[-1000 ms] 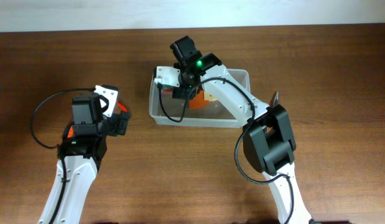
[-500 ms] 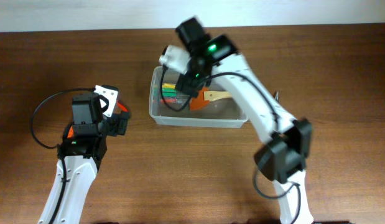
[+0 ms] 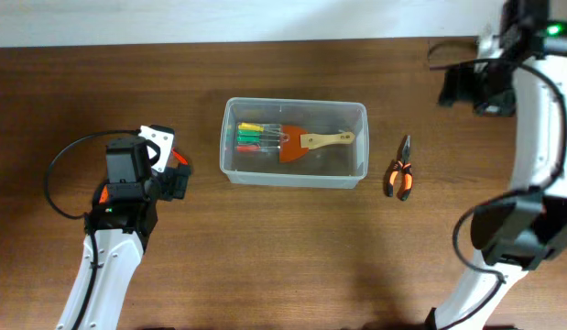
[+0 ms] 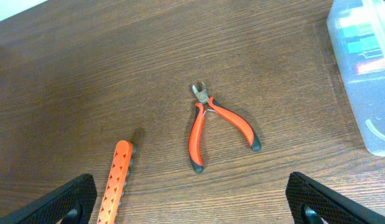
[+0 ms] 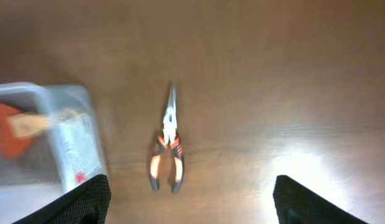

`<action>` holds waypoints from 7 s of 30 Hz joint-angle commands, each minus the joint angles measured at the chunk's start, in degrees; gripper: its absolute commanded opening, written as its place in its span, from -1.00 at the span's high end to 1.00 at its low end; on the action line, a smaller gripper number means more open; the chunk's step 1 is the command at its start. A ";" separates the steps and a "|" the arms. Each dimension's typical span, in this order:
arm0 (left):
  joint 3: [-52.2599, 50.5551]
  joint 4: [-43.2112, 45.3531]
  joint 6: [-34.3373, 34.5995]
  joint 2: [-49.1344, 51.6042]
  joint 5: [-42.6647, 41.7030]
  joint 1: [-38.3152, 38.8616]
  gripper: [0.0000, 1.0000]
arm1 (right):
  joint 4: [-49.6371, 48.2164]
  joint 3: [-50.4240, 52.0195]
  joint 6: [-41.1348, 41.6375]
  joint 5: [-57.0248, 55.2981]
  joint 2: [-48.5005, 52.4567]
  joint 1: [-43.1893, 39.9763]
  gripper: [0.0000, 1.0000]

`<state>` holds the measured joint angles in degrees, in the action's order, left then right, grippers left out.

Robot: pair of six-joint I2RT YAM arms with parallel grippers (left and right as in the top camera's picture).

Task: Pack container
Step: 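Grasp the orange-black needle-nose pliers with the right gripper, then place the needle-nose pliers into the container and withdraw right arm, then grasp the red-handled small pliers with the left gripper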

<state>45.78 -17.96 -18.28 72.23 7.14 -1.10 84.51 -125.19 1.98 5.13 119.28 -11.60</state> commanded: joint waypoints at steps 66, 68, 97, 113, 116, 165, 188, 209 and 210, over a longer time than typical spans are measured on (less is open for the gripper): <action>1.20 -0.17 -0.68 0.20 0.42 -0.35 -0.99 | -20.74 27.67 5.40 -5.38 -10.27 11.17 0.92; 1.20 -0.17 -0.68 0.20 0.42 -0.35 -0.99 | -18.18 21.75 5.38 -5.38 -13.00 12.87 0.92; 1.20 -0.17 -0.68 0.20 0.42 -0.35 -0.98 | -20.20 10.82 -77.46 6.78 3.19 40.15 0.92; 1.20 -0.17 -0.68 0.20 0.42 -0.35 -0.99 | -26.93 10.73 -78.01 14.99 11.47 42.86 0.60; 1.20 -0.17 -0.68 0.20 0.42 -0.35 -0.99 | -26.99 10.73 -76.24 14.05 11.04 43.15 0.48; 25.51 -24.28 25.27 21.20 -5.42 -1.64 -0.99 | -7.02 14.73 0.68 12.85 -5.31 -11.67 -0.97; 41.55 -36.65 41.83 45.59 -14.43 -2.05 -1.00 | -10.01 14.73 0.70 12.87 -5.31 -11.67 -0.97; 41.55 -31.78 44.61 53.48 -13.97 -2.82 -0.49 | -10.19 14.73 0.68 12.87 -5.31 -11.67 -0.97; 41.55 -31.74 44.61 53.51 -13.55 -2.82 -0.43 | -10.19 14.73 0.68 12.87 -5.31 -11.67 -0.97</action>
<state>87.66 -50.37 25.89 122.37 -6.63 -3.64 74.50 -110.65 2.74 17.69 114.10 -23.49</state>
